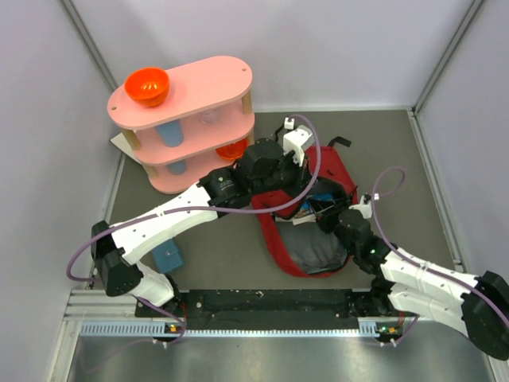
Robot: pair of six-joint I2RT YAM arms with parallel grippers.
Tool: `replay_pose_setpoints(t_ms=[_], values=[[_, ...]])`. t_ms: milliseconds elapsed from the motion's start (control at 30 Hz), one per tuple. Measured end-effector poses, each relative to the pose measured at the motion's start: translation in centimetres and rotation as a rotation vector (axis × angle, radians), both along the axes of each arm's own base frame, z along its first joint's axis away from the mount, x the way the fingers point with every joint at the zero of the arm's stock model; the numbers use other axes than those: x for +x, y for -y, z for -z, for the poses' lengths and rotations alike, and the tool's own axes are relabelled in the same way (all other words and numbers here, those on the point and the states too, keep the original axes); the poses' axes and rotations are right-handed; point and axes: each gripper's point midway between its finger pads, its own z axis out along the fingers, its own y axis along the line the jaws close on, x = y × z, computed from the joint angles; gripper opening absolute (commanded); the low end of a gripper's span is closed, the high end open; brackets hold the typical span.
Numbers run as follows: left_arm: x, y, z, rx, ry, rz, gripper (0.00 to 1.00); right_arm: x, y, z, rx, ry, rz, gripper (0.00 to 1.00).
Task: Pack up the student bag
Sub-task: Place the book in the student bag.
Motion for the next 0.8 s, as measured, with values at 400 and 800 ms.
replay_pose_setpoints(t_ms=[400, 800], values=[[0.0, -0.7, 0.0, -0.007, 0.001, -0.01, 0.0, 2.7, -2.3, 2.5, -0.034, -0.014, 0.004, 0.65], [0.3, -2.1, 1.1, -0.007, -0.023, -0.041, 0.0, -1.8, 0.2, 0.8, -0.024, 0.027, -0.076, 0.53]])
